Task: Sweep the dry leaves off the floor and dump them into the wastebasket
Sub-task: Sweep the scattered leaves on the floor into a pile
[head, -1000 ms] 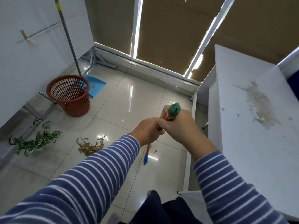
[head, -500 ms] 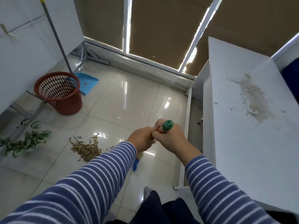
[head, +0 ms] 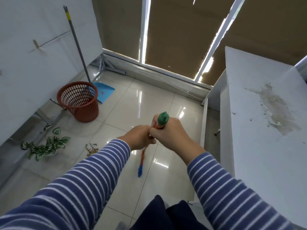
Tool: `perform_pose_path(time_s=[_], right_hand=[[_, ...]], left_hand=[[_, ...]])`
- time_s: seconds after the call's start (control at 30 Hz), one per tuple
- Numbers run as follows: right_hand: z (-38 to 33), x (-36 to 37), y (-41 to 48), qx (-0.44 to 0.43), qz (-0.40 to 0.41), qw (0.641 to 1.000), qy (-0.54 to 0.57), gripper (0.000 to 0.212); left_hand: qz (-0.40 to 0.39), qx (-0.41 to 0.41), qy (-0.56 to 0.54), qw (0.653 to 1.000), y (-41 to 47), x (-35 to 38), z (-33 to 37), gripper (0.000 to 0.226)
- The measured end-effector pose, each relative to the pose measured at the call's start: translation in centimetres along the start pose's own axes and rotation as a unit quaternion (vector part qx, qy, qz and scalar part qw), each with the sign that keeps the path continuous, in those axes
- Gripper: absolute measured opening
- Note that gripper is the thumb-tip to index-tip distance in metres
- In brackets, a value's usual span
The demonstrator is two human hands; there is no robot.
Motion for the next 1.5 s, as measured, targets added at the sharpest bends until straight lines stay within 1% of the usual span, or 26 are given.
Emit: perform_pose_path(time_s=[0.13, 0.23, 0.33, 0.37, 0.47, 0.57, 0.63, 0.7, 0.83, 0.93, 1.07, 1.17, 1.3, 1.33, 1.4, 1.5], right_hand=[[-0.7, 4.0, 1.3, 0.005, -0.034, 0.999, -0.004, 0.012], [-0.9, 6.1, 1.9, 0.009, -0.051, 0.999, 0.01, 0.012], [-1.8, 7.3, 2.1, -0.005, -0.067, 0.997, 0.043, 0.003], [-2.3, 7.4, 2.2, -0.014, -0.069, 0.997, 0.044, 0.003], [-3.9, 6.8, 2.7, -0.039, -0.073, 0.996, 0.046, 0.003], [-5.8, 5.2, 3.6, -0.066, -0.066, 0.995, 0.04, 0.004], [-6.9, 4.2, 4.3, -0.083, -0.062, 0.995, 0.014, 0.004], [-7.3, 3.8, 5.2, -0.088, -0.061, 0.994, -0.013, 0.002], [-6.7, 4.0, 8.0, -0.085, -0.05, 0.993, -0.064, 0.005], [-6.0, 5.3, 10.3, -0.093, -0.078, 0.987, -0.105, 0.004], [-5.0, 6.4, 13.4, -0.122, -0.144, 0.971, -0.144, 0.007], [-4.6, 5.8, 15.9, -0.143, -0.18, 0.964, -0.135, 0.006], [-5.1, 4.1, 18.2, -0.188, -0.217, 0.952, -0.109, 0.005], [-5.3, 3.5, 18.8, -0.197, -0.223, 0.949, -0.106, 0.007], [-6.1, 1.9, 19.8, -0.209, -0.225, 0.947, -0.092, 0.013], [-7.6, 0.0, 21.0, -0.229, -0.222, 0.945, -0.076, 0.017]], left_hand=[[0.003, -0.045, -0.034, 0.998, -1.4, 0.7, -3.9, 0.009], [0.009, -0.075, -0.024, 0.997, -2.4, 0.9, -6.6, 0.008], [0.028, -0.083, 0.006, 0.996, -3.4, 0.2, -8.2, 0.024], [0.036, -0.084, 0.015, 0.996, -3.8, -0.3, -8.5, 0.023], [0.068, -0.07, 0.04, 0.994, -4.5, -2.3, -8.5, 0.013], [0.114, -0.057, 0.054, 0.99, -4.9, -4.7, -7.9, 0.016], [0.142, -0.054, 0.05, 0.987, -4.8, -6.1, -7.6, 0.021], [0.156, -0.056, 0.033, 0.986, -4.2, -6.7, -7.6, 0.023], [0.153, -0.085, -0.01, 0.984, -1.8, -6.9, -8.6, 0.014], [0.147, -0.125, -0.018, 0.981, 0.3, -6.2, -10.4, 0.013], [0.169, -0.165, -0.057, 0.97, 2.4, -6.0, -13.0, 0.011], [0.203, -0.173, -0.074, 0.961, 3.1, -7.0, -13.7, 0.012], [0.253, -0.18, -0.043, 0.95, 3.7, -9.0, -13.7, 0.012], [0.266, -0.18, -0.03, 0.947, 4.0, -9.6, -13.8, 0.013], [0.297, -0.174, -0.008, 0.939, 4.5, -11.0, -13.7, 0.014], [0.339, -0.167, 0.029, 0.925, 4.9, -13.4, -13.3, 0.021]])
Point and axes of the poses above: each hand's wrist, its own y-axis towards the middle knuckle, its own x-axis out of the palm, z = x × y, the point moved 9 cm from there along y, towards the middle knuckle, and after that the axes turned 9 degrees about -z, right-handed, at the moved point
